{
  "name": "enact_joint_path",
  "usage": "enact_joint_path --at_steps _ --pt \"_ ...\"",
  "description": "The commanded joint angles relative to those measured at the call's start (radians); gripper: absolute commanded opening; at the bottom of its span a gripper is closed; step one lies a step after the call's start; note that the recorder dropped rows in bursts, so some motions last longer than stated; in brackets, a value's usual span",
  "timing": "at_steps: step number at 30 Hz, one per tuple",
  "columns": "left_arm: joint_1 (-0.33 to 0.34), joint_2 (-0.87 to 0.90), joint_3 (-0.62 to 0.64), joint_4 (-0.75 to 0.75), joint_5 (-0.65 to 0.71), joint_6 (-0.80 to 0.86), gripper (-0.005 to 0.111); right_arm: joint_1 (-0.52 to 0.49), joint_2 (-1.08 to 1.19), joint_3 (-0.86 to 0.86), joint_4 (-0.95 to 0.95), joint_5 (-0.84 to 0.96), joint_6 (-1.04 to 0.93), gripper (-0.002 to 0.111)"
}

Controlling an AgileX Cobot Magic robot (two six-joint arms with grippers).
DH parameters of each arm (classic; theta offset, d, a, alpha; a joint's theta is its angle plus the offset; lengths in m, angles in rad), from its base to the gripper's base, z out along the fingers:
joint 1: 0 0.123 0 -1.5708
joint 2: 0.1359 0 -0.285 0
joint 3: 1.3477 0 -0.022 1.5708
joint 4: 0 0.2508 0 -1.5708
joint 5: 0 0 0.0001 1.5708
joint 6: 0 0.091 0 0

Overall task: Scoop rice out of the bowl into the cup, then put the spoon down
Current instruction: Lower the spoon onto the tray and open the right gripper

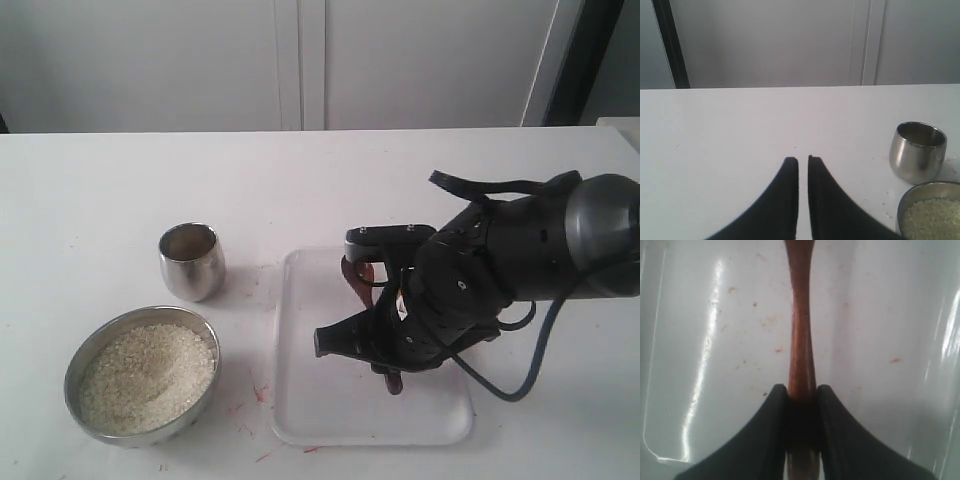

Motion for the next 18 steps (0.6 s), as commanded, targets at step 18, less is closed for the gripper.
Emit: enact_joint_path --at_steps 18 --pt "-0.007 -0.001 -0.007 -0.005 -0.003 -0.005 0.014 0.024 0.061 -0.048 -0.142 0.007 0.124 0.000"
